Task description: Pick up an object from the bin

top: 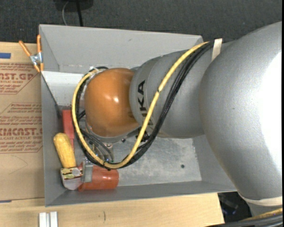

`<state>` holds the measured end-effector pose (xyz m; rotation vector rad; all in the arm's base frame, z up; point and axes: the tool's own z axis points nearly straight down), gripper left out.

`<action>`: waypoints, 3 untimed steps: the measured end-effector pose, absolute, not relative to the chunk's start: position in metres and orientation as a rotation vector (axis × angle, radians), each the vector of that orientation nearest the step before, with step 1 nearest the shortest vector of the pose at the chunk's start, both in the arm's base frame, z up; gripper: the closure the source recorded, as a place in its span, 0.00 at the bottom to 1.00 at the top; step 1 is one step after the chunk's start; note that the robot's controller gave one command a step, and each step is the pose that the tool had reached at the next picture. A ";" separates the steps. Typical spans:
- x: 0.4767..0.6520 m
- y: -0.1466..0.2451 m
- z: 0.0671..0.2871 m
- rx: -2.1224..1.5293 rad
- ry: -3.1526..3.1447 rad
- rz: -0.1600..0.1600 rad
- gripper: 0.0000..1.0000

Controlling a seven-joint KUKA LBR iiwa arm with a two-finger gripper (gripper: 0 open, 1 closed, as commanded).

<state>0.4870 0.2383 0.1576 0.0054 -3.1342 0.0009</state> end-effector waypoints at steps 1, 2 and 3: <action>0.489 0.237 0.162 0.002 -3.141 -0.002 0.00; 0.484 0.213 0.115 0.174 -3.136 -0.002 0.00; 0.481 0.201 0.115 0.402 -3.112 -0.001 0.00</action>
Offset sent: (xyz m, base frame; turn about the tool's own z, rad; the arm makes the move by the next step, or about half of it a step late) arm -0.0081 -0.0499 -0.0876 -0.2030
